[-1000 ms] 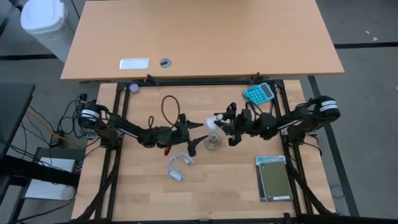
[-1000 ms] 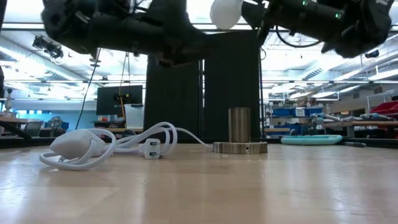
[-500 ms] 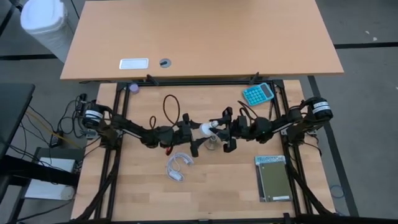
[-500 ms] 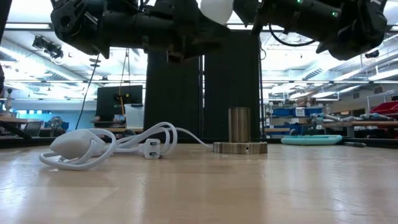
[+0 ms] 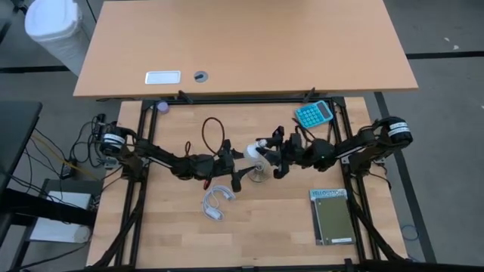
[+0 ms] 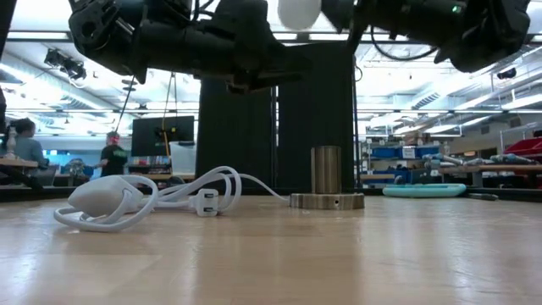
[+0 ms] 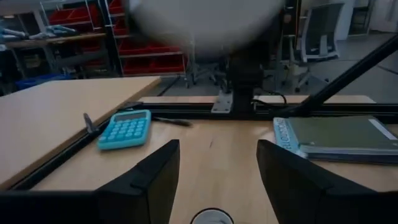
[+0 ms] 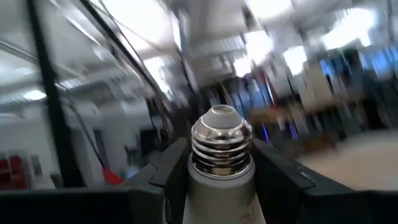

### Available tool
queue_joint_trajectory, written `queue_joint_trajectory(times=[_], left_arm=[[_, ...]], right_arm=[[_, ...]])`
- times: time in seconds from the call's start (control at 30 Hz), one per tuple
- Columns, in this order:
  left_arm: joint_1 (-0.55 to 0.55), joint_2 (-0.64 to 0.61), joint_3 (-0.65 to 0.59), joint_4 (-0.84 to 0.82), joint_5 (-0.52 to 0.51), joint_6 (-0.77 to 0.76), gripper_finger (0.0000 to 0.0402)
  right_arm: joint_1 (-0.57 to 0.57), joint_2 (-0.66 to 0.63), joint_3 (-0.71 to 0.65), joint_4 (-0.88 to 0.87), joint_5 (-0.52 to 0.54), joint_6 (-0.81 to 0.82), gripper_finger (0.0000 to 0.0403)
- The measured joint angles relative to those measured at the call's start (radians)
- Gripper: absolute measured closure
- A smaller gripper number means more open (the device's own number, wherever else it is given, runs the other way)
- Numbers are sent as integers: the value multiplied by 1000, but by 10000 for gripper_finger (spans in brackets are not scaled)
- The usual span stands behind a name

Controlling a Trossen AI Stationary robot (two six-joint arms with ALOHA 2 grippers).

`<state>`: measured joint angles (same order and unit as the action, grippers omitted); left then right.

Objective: Screw lightbulb
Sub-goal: Insert the lightbulb into the socket

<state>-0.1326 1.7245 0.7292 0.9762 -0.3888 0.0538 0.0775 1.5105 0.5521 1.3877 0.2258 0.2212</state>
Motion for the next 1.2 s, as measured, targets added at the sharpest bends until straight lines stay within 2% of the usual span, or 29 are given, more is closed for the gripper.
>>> queue_joint_trajectory(times=[0.13, 0.3, 0.43, 0.6, 0.87, 1.07, 1.2], left_arm=[[-6, -3, 0, -18, -45, 49, 183], [-14, -18, 0, -44, -105, 124, 183], [-14, -18, 2, -24, -123, 220, 183], [-40, -18, 2, -68, -202, 360, 183], [-75, -18, 2, -100, -229, 537, 184], [-77, -18, 2, -118, -229, 673, 184], [-77, -18, 2, -116, -226, 735, 184]], right_arm=[[-49, -70, -1, -214, -4, 202, 252], [-62, -139, -1, -288, -37, 292, 252], [-89, -145, -1, -372, -77, 491, 252], [-201, -149, -1, -577, -429, 778, 252], [-357, -150, -1, -796, -795, 1076, 252], [-446, -150, 12, -926, -1004, 1249, 252], [-471, -135, 47, -1023, -1059, 1310, 252]])
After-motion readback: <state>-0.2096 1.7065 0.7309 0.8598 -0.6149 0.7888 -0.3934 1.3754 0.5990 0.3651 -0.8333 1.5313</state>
